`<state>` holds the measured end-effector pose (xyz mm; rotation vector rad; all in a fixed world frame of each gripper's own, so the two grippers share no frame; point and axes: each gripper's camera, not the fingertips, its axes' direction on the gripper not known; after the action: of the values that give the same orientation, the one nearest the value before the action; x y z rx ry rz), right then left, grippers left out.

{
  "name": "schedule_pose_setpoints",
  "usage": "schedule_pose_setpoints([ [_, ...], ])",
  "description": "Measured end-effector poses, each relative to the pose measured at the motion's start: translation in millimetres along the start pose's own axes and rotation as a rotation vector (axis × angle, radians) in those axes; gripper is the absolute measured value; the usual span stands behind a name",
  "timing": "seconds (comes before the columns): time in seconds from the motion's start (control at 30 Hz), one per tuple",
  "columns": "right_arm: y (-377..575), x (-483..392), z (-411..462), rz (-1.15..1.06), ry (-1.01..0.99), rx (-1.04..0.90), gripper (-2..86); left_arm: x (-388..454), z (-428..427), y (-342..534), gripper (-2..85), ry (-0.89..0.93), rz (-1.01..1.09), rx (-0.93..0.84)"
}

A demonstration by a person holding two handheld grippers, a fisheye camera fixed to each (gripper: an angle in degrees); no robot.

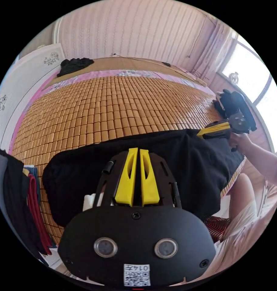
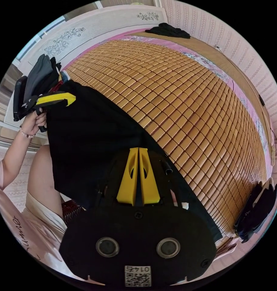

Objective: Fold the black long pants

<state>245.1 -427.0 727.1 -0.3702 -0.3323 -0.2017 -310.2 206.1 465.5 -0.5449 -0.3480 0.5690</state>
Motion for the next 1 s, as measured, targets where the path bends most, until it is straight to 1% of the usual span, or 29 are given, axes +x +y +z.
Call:
schedule_pose_setpoints([
  [0.13,-8.5,-3.2,24.8,0.025,0.024,-0.083,-1.0,-6.3,50.6,-32.8,-0.9,-0.049,-0.088,-0.094],
  [0.17,-7.7,-4.6,26.6,0.028,0.033,-0.056,-0.9,-10.6,54.3,-34.2,-0.9,-0.026,-0.098,-0.059],
  [0.23,-8.1,-6.6,27.5,0.027,0.05,-0.032,-0.9,-15.2,55.9,-37.1,-0.9,-0.007,-0.134,-0.057],
  [0.3,-11.5,-7.2,27.8,0.026,0.056,-0.034,-0.9,-11.1,44.1,-38.4,-1.0,-0.033,-0.145,-0.037],
  [0.33,-13.2,-6.1,26.7,0.027,0.057,-0.038,-1.0,-4.2,28.1,-36.2,-1.0,-0.071,-0.138,0.003],
  [0.4,-10.1,-0.7,18.6,0.053,0.057,0.01,-1.0,11.4,1.6,-30.7,-1.0,-0.071,-0.1,0.061],
  [0.43,-4.9,7.0,9.7,0.092,0.044,0.058,-1.0,29.1,-14.0,-25.4,-1.0,-0.051,-0.048,0.089],
  [0.5,3.6,23.7,-1.6,0.167,0.024,0.106,-1.0,67.9,-25.8,-15.2,-1.0,0.005,0.063,0.087],
  [0.57,4.9,44.2,-6.9,0.254,0.034,0.101,-1.0,134.7,-20.4,2.9,-1.0,0.165,0.189,0.056],
  [0.6,2.4,47.2,-6.8,0.261,0.026,0.094,-1.0,152.9,-15.5,7.1,-1.0,0.214,0.209,0.04],
  [0.67,-15.7,47.3,-2.0,0.227,-0.009,0.06,-1.0,225.8,8.6,22.9,-1.0,0.367,0.292,-0.021],
  [0.7,-21.8,45.3,1.3,0.211,-0.002,0.037,-1.0,242.5,15.3,26.6,-1.0,0.373,0.311,-0.034],
  [0.77,-44.1,38.7,24.6,0.156,0.109,-0.096,-1.0,291.1,44.4,38.4,-1.0,0.322,0.361,-0.099],
  [0.8,-47.9,38.1,33.1,0.138,0.125,-0.142,-1.0,298.1,52.3,41.2,-1.0,0.31,0.365,-0.116],
  [0.83,-52.2,37.5,34.7,0.117,0.131,-0.114,-1.0,310.0,70.6,46.3,-1.0,0.302,0.388,-0.192],
  [0.87,-57.7,39.8,37.0,0.108,0.119,-0.131,-1.0,313.7,69.3,51.0,-1.0,0.293,0.405,-0.151],
  [0.97,-77.4,45.2,35.6,0.071,0.085,-0.221,-1.0,323.9,66.6,47.2,-1.0,0.274,0.462,-0.198],
  [1.0,-80.5,44.9,33.1,0.058,0.086,-0.216,-1.0,325.8,65.6,45.4,-1.0,0.279,0.47,-0.208],
])
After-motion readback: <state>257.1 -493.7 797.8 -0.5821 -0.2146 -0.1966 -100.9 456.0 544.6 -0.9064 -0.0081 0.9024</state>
